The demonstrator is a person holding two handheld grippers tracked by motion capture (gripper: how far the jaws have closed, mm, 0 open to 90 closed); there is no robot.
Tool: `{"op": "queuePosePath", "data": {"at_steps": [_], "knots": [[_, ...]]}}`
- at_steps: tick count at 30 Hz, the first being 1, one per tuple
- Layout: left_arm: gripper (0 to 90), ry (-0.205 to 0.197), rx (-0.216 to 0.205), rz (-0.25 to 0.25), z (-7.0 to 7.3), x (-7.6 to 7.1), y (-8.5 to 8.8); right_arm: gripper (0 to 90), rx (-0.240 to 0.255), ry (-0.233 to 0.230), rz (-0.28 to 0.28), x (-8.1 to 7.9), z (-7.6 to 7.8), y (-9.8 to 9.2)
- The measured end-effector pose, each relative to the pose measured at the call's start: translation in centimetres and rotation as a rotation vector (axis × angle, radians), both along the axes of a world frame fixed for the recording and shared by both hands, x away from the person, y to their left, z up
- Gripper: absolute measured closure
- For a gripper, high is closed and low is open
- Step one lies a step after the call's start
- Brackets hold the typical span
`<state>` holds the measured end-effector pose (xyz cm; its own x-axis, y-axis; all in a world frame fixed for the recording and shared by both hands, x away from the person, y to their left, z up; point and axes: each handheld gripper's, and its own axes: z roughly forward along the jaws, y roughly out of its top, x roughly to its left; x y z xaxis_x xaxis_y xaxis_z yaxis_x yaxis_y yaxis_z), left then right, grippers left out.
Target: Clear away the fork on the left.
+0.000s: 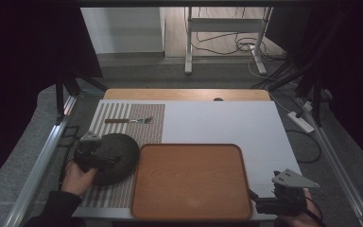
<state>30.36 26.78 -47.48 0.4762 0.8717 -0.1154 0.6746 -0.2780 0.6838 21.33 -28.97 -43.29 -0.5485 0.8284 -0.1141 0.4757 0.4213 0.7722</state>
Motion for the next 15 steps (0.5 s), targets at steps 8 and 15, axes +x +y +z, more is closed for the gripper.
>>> {"op": "queuePosePath", "data": {"at_steps": [8,15], "knots": [[0.0,0.031,0.009,-0.004,-0.3,2.1,-0.3,0.0,-0.011,0.007,0.009,0.0,-0.1,0.2],[0.0,0.048,-0.01,0.014,-0.2,4.0,-0.3,0.0,-0.011,0.006,0.009,0.0,-0.1,0.1]]}}
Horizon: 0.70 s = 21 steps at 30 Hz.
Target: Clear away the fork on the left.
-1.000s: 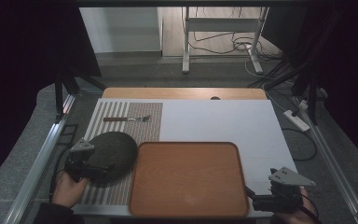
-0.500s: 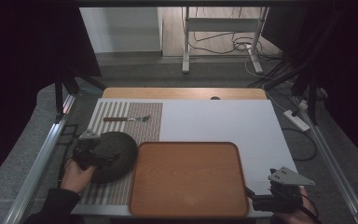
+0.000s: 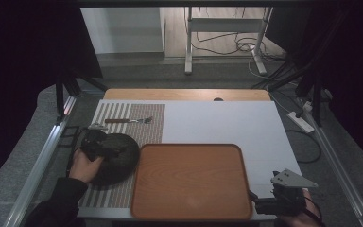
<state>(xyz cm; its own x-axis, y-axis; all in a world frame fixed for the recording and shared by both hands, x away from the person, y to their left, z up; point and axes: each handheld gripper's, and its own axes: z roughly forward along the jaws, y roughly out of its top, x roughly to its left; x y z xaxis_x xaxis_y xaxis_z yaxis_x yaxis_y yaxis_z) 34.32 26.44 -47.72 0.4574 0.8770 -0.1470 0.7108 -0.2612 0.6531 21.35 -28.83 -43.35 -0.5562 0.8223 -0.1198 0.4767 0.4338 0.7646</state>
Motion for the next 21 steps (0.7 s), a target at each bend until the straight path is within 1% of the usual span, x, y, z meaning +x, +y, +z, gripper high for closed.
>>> {"op": "queuePosePath", "data": {"at_steps": [8,15,21], "knots": [[0.0,0.001,0.015,0.014,-0.3,2.2,0.3,0.0,0.0,0.0,-0.003,0.0,0.0,0.0],[0.0,0.016,0.038,0.003,-0.8,4.4,0.6,0.0,0.004,0.001,-0.004,0.0,0.0,-0.1],[0.0,0.028,0.064,0.001,-1.4,6.1,0.5,0.0,0.011,0.001,-0.009,0.1,0.0,-0.2]]}}
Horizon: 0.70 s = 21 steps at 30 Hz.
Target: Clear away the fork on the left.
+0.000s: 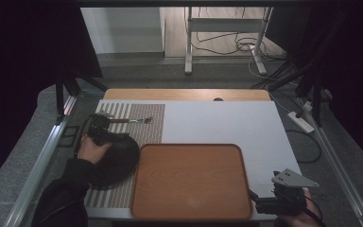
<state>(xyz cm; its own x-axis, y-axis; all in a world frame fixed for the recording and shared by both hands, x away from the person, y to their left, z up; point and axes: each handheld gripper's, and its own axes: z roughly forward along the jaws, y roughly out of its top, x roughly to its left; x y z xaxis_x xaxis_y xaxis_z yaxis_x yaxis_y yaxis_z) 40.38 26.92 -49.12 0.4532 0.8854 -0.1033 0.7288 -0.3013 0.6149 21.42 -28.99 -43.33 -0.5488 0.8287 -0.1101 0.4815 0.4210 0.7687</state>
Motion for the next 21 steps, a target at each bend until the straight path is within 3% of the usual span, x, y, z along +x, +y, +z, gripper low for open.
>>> {"op": "queuePosePath", "data": {"at_steps": [16,19,21], "knots": [[1.2,0.011,0.038,0.009,-0.8,3.6,0.3,0.0,-0.002,0.009,-0.005,-0.1,0.0,0.0],[5.4,0.014,0.055,-0.005,-0.8,4.1,0.2,0.0,-0.003,0.008,-0.006,-0.1,0.0,0.1],[13.5,0.023,0.069,-0.017,-0.7,4.5,0.2,0.0,-0.003,0.01,-0.005,-0.1,0.0,0.0]]}}
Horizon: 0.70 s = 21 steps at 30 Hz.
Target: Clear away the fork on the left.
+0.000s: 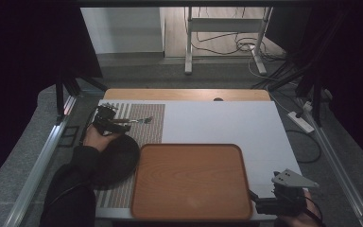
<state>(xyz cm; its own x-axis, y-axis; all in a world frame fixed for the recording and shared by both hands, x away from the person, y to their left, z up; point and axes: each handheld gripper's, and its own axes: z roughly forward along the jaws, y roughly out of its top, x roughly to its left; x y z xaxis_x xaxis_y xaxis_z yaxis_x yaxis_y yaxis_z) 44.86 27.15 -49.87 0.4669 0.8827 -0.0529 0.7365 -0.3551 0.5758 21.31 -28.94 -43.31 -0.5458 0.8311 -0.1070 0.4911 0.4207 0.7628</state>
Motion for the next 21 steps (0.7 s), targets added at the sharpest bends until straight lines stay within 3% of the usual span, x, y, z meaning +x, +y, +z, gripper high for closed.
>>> {"op": "queuePosePath", "data": {"at_steps": [1,2,3,5,8,9,10,11,14,19,21], "knots": [[21.8,0.003,0.004,-0.001,0.0,0.2,0.1,0.0,-0.001,0.0,-0.001,0.0,0.0,0.0],[21.8,0.006,0.004,-0.005,0.1,0.4,0.1,0.0,-0.001,0.0,-0.001,0.0,0.0,0.0],[36.2,0.009,0.009,-0.013,0.1,0.7,0.2,0.0,-0.001,0.001,-0.001,0.0,0.0,0.0],[40.8,0.009,0.022,-0.01,0.1,1.0,0.3,0.0,-0.001,0.002,0.0,0.0,0.0,0.0],[63.3,0.019,0.016,-0.013,0.0,1.9,0.8,0.0,0.003,0.004,0.0,0.1,0.0,0.0],[77.5,0.026,0.011,-0.015,0.0,2.2,1.0,0.0,0.004,0.005,0.001,0.1,0.0,0.0],[77.5,0.029,0.017,-0.009,-0.1,2.4,1.0,0.0,0.004,0.005,0.001,0.1,0.0,0.0],[88.7,0.033,0.018,-0.01,-0.2,2.8,1.2,0.0,0.004,0.007,0.003,0.1,-0.1,0.0],[88.8,0.055,0.008,0.018,-0.6,3.8,1.6,0.0,0.004,0.007,0.003,0.1,-0.1,0.0],[88.8,0.033,0.037,0.103,-1.1,5.1,1.9,0.0,0.005,0.007,0.006,0.1,-0.1,-0.1],[88.8,0.048,0.038,0.114,-1.6,5.6,2.1,0.0,0.006,0.007,0.008,0.1,-0.1,-0.1]]}}
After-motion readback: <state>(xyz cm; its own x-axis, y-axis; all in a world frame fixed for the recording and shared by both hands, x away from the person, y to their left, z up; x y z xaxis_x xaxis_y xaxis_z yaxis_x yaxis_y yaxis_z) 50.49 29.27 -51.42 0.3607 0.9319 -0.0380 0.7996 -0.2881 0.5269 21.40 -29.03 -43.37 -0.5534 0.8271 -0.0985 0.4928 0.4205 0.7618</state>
